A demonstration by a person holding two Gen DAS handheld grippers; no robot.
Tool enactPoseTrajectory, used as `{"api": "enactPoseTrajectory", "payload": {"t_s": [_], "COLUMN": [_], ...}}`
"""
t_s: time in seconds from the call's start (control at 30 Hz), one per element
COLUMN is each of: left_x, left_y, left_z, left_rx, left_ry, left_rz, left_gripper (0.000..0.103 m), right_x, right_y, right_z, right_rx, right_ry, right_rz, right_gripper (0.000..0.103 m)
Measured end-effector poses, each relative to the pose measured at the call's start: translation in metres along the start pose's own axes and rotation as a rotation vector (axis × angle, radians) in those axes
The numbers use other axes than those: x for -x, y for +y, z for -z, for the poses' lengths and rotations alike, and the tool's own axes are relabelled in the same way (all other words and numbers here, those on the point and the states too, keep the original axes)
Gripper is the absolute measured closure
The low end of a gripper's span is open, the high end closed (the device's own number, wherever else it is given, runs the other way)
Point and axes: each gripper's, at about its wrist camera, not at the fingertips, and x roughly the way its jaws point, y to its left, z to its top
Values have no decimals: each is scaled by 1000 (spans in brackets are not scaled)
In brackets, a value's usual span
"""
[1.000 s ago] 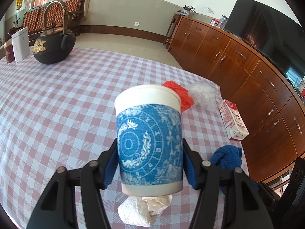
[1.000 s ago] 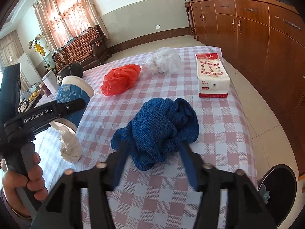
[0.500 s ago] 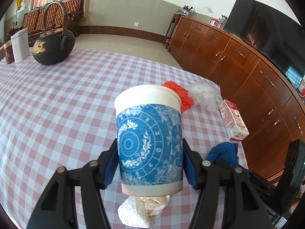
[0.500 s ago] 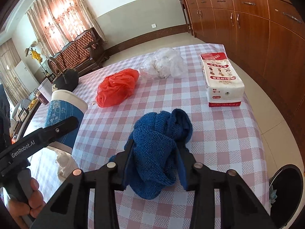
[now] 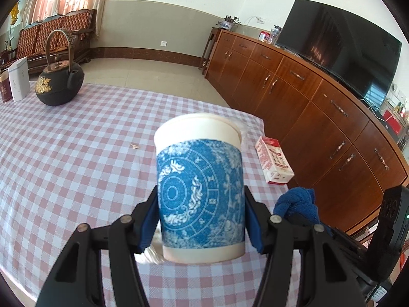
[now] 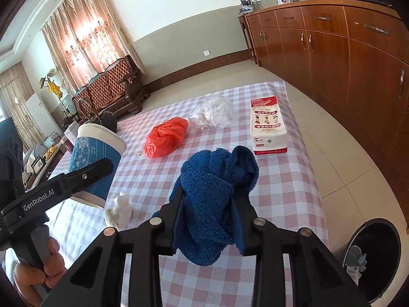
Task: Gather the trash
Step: 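Lift and carry the cup and blue towel over the trash bin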
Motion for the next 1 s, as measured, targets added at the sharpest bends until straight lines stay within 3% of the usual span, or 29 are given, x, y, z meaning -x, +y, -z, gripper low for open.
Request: {"api": "enactPoseTrajectory", "payload": {"t_s": [0.37,1.0], "left_x": [0,-39], "left_y": [-68,-220], "left_z": [40,103], "left_rx": [-82,-266], "left_ry": [68,242], "left_rz": [103,315], "left_gripper": [43,43], "right_x": [66,165], "right_y": [-55,-209], "right_z": [36,88], "right_rx": [-56,-253], "right_ry": [-30,-66], "right_rz": [64,312], "right_gripper": [68,68]}}
